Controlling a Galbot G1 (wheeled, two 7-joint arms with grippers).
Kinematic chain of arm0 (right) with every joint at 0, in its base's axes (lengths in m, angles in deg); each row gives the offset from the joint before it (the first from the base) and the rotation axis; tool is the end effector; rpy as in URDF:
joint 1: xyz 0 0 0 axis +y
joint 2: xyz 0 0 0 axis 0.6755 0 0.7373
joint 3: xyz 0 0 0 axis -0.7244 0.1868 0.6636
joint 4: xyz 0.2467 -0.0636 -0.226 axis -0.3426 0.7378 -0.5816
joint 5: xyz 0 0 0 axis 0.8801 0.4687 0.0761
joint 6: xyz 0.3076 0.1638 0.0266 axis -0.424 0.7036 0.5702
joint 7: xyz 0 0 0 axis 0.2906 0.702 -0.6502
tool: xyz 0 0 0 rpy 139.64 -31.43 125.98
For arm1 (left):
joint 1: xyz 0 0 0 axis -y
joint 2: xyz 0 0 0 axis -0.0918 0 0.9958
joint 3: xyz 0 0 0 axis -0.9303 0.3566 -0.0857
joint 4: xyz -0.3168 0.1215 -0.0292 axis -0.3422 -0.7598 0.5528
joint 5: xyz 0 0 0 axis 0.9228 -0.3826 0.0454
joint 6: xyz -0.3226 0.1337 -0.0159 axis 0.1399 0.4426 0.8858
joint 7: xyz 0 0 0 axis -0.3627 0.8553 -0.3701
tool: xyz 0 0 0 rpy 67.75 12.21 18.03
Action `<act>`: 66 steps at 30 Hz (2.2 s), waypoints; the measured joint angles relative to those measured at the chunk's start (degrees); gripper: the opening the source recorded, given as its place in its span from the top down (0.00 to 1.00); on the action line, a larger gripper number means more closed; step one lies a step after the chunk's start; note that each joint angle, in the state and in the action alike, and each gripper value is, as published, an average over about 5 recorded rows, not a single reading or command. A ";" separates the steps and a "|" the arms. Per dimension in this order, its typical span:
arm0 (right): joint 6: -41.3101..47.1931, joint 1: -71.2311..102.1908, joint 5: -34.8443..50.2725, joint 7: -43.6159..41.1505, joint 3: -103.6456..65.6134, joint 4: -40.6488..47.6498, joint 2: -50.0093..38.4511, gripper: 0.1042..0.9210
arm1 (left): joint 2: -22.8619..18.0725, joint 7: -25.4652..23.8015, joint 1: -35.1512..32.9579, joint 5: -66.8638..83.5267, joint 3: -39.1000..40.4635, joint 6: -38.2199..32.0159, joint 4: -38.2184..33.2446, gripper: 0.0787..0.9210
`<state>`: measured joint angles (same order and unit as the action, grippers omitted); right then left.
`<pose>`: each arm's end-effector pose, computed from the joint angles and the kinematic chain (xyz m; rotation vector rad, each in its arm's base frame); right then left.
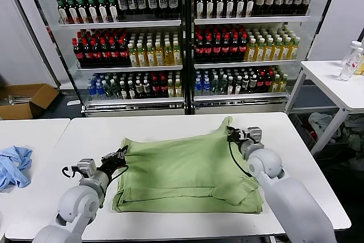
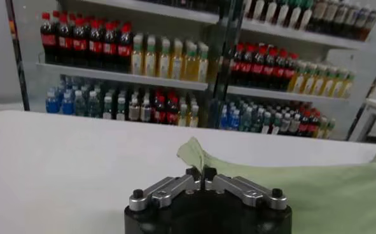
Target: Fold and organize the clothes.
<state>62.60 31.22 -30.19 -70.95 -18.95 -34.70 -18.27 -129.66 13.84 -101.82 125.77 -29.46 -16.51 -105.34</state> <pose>0.4037 -0.0354 -0.2330 0.2598 -2.7341 -0.0020 0.3032 0.0830 -0.2556 -0.2023 -2.7438 0.2097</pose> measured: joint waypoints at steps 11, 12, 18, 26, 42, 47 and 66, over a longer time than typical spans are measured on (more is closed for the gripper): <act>1.66 18.41 -2.86 0.96 -10.19 -16.58 -1.40 1.00 | 0.36 -0.65 -8.44 -2.03 -2.44 2.14 -7.53 0.99; 1.77 20.23 -3.34 1.05 -11.02 -17.69 -1.30 1.00 | 0.38 -0.73 -9.14 -2.56 -2.50 2.53 -7.82 0.99; 2.32 28.83 -6.79 1.40 -14.16 -21.94 -0.25 0.98 | 0.21 -1.42 -12.66 -7.13 -2.33 4.29 -8.71 0.99; 2.34 34.88 -12.11 0.77 -15.71 -25.46 1.09 0.72 | -2.32 -0.35 -16.15 -14.80 -1.17 3.92 -10.16 0.81; 0.89 42.94 -18.30 -0.48 -17.59 -31.32 1.51 0.18 | -12.21 8.33 -18.09 -28.99 2.08 0.81 -5.79 0.41; 0.56 43.97 -18.86 -0.64 -17.81 -32.01 1.58 0.12 | -13.92 9.11 -18.55 -30.60 2.25 0.76 -4.89 0.57; -0.52 43.75 -19.00 -0.83 -18.39 -33.42 0.72 0.12 | -6.19 8.26 -18.20 -20.54 -12.01 -1.47 -6.59 0.95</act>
<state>62.08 74.97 -49.20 -71.78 -37.34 -68.12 -17.54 -135.85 22.10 -120.02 105.24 -41.47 -17.98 -111.93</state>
